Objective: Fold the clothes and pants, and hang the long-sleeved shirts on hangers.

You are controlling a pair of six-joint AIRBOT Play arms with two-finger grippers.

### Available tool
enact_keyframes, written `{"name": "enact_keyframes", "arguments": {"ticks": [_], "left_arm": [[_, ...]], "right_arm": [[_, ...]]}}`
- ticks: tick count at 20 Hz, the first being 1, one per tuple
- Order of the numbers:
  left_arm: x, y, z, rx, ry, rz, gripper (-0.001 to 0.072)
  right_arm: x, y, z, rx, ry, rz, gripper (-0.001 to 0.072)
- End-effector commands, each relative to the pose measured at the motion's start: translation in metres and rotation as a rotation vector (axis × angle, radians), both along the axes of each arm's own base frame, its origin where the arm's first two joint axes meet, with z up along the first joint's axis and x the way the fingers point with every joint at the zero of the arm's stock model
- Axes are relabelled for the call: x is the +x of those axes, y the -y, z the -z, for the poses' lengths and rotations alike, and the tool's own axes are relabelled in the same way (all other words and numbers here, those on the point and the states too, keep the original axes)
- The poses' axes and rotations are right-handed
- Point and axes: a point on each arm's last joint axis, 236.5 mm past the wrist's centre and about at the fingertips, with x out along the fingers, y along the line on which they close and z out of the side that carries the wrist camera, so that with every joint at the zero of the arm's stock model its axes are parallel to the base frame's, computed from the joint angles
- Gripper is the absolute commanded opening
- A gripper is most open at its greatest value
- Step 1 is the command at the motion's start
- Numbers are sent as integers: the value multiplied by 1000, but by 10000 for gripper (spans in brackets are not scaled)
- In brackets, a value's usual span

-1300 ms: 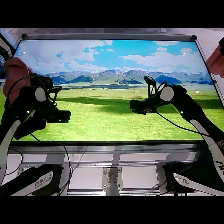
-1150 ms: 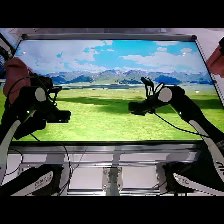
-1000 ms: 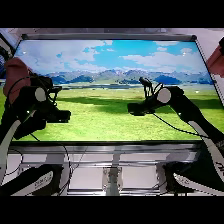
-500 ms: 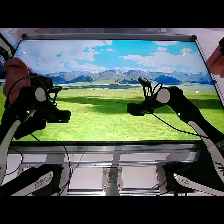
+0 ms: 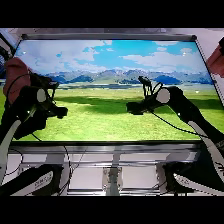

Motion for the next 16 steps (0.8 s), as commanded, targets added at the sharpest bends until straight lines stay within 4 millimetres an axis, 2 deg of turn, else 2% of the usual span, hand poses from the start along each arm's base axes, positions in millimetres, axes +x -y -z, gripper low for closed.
{"name": "enact_keyframes", "arguments": {"ticks": [1, 3, 5, 11, 16], "left_arm": [[58, -62, -32, 311, 224, 120, 430], [84, -85, -56, 451, 326, 190, 429], [98, -99, -66, 471, 393, 192, 382], [99, -164, -52, 579, 323, 143, 397], [97, -170, -33, 574, 271, 137, 398]], "right_arm": [[6, -2, -2, 9, 25, 9, 13], [7, -2, -2, 10, 31, 9, 13], [10, -2, -3, 10, 42, 10, 13], [19, -4, -7, 25, 80, 26, 13], [19, -5, -7, 27, 78, 26, 13]]}}
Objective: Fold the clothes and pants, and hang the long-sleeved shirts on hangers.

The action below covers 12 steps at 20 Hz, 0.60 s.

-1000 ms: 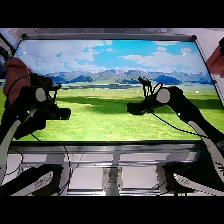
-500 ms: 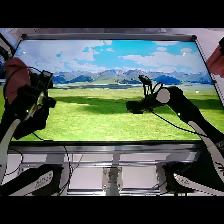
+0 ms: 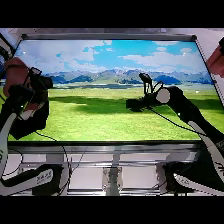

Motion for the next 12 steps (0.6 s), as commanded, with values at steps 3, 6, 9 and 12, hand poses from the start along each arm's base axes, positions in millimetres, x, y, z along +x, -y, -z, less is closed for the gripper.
{"name": "enact_keyframes", "arguments": {"ticks": [3, 6, 9, 12], "left_arm": [[-5, -9, 18, 14, -57, -23, 397], [-11, -12, 22, 7, -71, -63, 397], [-13, -16, 22, 10, -71, -74, 393], [-24, -32, 22, 4, -69, -151, 391]], "right_arm": [[0, -1, -1, 5, 1, 2, 13], [0, -1, -1, 5, 1, 2, 13], [0, -1, -1, 5, 1, 2, 13], [1, -1, -1, 4, 2, 1, 13]]}}
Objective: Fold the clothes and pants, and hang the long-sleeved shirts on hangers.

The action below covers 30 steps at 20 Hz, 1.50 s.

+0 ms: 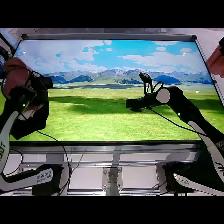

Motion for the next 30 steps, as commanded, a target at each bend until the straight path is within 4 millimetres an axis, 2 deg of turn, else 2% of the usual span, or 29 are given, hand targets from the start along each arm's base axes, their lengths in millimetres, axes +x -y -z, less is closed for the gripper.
{"name": "enact_keyframes", "arguments": {"ticks": [1, 3, 6, 7, 8, 9, 11, 13, 15, 16, 17, 18, 19, 20, 21, 22, 23, 26, 28, 30], "left_arm": [[-14, -18, 1, -6, 2, -92, 390], [-25, -31, 2, -4, -11, -141, 256], [-33, -40, 2, -2, -19, -172, 227], [-33, -40, 2, -2, -18, -171, 177], [-32, -40, 1, -2, -16, -170, 80], [-32, -39, 0, -1, -13, -169, 30], [-27, -38, -11, 0, 25, -156, 29], [-17, -38, -46, 3, 118, -148, 29], [1, -24, -101, -57, 241, -102, 27], [11, -8, -128, -115, 299, -54, 27], [26, 22, -163, -216, 365, 47, 27], [35, 61, -190, -317, 384, 183, 26], [37, 109, -214, -431, 369, 342, 26], [31, 159, -237, -542, 345, 499, 25], [22, 199, -253, -612, 306, 618, 25], [11, 227, -260, -634, 242, 702, 25], [-2, 250, -257, -637, 152, 770, 25], [-39, 317, -224, -644, -123, 936, 25], [-66, 361, -198, -643, -298, 1061, 26], [-90, 401, -182, -633, -408, 1167, 25]], "right_arm": [[0, 0, 0, -1, 1, -1, 13], [0, 0, 0, -1, 1, -1, 13], [2, -1, -1, 3, 11, 3, 13], [3, -1, -1, 5, 15, 5, 13], [3, -1, -1, 5, 15, 5, 13], [3, -1, -1, 4, 14, 4, 13], [3, -1, -1, 4, 15, 4, 13], [3, -1, -1, 4, 14, 3, 14], [1, -1, -1, 1, 5, -1, 14], [-2, 0, 0, -3, -5, -5, 13], [-5, 1, 1, -8, -18, -10, 13], [-8, 3, 1, -19, -31, -18, 13], [-10, 10, 0, -48, -39, -31, 13], [-14, 21, -1, -93, -58, -47, 13], [-18, 33, -5, -138, -75, -67, 13], [-23, 45, -12, -182, -82, -110, 13], [-27, 55, -22, -217, -83, -147, 13], [-37, 77, -51, -279, -34, -190, 13], [-52, 84, -65, -289, -20, -216, 13], [-69, 88, -75, -294, -24, -252, 13]]}}
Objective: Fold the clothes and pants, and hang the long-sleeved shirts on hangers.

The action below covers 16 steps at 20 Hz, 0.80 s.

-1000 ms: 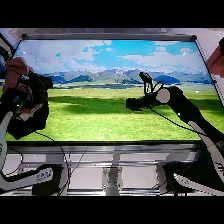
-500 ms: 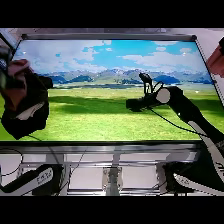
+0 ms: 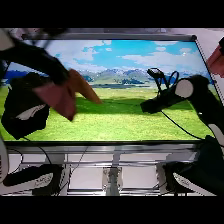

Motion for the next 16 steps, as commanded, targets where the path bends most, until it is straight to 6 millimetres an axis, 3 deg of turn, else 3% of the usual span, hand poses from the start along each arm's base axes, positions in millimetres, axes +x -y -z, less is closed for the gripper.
{"name": "enact_keyframes", "arguments": {"ticks": [1, 3, 4, 5, 6, 7, 11, 12, 14, 15, 16], "left_arm": [[-64, 73, 26, 72, -129, 336, 25], [-81, 95, 32, 128, -109, 432, 26], [-81, 93, 35, 186, -84, 435, 26], [-79, 88, 37, 243, -66, 426, 26], [-75, 81, 39, 285, -52, 403, 26], [-71, 77, 39, 299, -46, 378, 27], [-66, 73, 35, 288, -34, 357, 27], [-62, 75, 29, 271, -1, 339, 27], [-39, 75, 12, 247, 115, 267, 27], [-26, 72, 1, 238, 180, 213, 27], [-15, 67, -9, 242, 232, 166, 27]], "right_arm": [[-31, 17, -19, -44, -19, -70, 13], [-42, 18, -26, -35, -15, -84, 19], [-47, 14, -29, -11, -4, -110, 35], [-52, 7, -32, 26, 4, -139, 108], [-56, -2, -33, 70, 15, -151, 266], [-59, -11, -31, 112, 28, -171, 351], [-57, -52, 1, 165, 136, -337, 352], [-56, -67, 10, 181, 167, -375, 354], [-53, -99, 25, 203, 241, -426, 563], [-48, -113, 27, 204, 287, -450, 619], [-40, -125, 26, 213, 337, -458, 622]]}}
